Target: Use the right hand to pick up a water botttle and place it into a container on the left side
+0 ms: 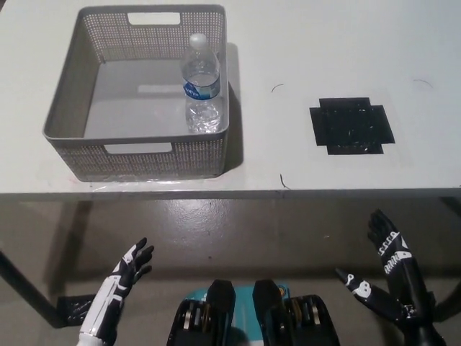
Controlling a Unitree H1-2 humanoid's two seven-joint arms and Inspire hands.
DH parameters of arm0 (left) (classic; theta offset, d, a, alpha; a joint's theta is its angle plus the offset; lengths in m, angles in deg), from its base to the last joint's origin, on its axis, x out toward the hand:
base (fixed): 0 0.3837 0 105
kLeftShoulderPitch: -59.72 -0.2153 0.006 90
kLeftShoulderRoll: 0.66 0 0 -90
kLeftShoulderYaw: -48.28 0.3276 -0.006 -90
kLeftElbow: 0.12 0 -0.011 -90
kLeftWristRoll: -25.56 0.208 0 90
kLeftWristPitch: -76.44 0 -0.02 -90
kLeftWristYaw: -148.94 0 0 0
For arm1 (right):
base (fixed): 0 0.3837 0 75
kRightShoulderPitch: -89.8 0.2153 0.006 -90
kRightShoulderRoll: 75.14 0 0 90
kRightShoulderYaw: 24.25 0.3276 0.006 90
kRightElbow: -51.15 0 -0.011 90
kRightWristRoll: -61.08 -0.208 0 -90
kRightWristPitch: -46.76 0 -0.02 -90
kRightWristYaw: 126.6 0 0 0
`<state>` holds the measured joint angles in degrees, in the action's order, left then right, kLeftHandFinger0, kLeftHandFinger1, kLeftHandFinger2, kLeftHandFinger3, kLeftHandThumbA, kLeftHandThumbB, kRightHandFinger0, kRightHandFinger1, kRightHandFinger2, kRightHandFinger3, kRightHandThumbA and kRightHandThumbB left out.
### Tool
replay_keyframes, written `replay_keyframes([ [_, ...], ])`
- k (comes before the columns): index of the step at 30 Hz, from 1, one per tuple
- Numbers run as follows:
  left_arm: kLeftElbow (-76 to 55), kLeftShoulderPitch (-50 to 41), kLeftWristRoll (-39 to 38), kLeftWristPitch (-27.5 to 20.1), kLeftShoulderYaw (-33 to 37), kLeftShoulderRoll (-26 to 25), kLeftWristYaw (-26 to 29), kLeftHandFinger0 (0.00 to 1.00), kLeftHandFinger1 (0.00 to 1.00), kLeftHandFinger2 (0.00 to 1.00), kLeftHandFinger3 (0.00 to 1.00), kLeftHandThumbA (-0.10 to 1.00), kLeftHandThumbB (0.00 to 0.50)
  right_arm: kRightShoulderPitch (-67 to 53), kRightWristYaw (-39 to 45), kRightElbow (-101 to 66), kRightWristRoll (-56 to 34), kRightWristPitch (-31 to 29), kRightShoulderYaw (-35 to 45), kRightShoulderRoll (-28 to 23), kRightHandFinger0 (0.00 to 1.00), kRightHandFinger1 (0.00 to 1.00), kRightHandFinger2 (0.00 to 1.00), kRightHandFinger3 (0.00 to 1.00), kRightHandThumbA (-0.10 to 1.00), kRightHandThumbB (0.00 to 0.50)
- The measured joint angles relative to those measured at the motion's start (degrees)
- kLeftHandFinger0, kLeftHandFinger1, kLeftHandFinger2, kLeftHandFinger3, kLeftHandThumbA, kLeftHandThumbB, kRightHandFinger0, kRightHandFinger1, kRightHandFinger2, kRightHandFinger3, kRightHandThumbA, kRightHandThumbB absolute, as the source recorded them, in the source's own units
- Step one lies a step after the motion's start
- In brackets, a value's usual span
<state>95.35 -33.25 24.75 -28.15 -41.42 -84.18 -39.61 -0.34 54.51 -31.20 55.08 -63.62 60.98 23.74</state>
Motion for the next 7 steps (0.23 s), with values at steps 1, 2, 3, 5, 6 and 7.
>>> replay_keyframes([
  [1, 0.0, 0.1, 0.0, 0.1, -0.1, 0.0, 0.0, 1.0, 1.0, 1.0, 1.0, 1.0, 0.085, 0.1, 0.1, 0.2, -0.1, 0.0, 0.0, 0.0, 1.0, 1.0, 1.0, 1.0, 1.0, 0.298],
  [2, 0.0, 0.2, 0.0, 0.2, -0.3, 0.0, 0.0, 1.0, 1.0, 1.0, 1.0, 1.0, 0.077, 0.3, 0.2, 0.5, -0.2, 0.0, 0.0, 0.0, 1.0, 1.0, 1.0, 1.0, 1.0, 0.301],
  [3, 0.0, 0.4, 0.0, 0.3, -0.5, 0.0, 0.0, 1.0, 1.0, 1.0, 1.0, 1.0, 0.071, 0.4, 0.4, 0.7, -0.3, 0.0, 0.1, 0.0, 1.0, 1.0, 1.0, 1.0, 1.0, 0.3],
  [5, 0.2, 0.5, 0.0, 0.3, -0.7, 0.0, 0.0, 1.0, 1.0, 1.0, 1.0, 1.0, 0.058, 0.7, 0.7, 0.8, -0.5, 0.2, 0.1, 0.0, 1.0, 1.0, 1.0, 1.0, 1.0, 0.307],
  [6, 0.3, 0.6, 0.0, 0.3, -0.7, 0.0, 0.0, 1.0, 1.0, 1.0, 1.0, 1.0, 0.043, 0.9, 0.8, 0.8, -0.5, 0.2, 0.2, 0.0, 1.0, 1.0, 1.0, 1.0, 1.0, 0.304],
  [7, 0.3, 0.6, 0.0, 0.4, -0.8, 0.0, 0.0, 1.0, 1.0, 1.0, 1.0, 1.0, 0.045, 1.0, 0.9, 0.8, -0.6, 0.3, 0.2, 0.0, 1.0, 1.0, 1.0, 1.0, 1.0, 0.308],
])
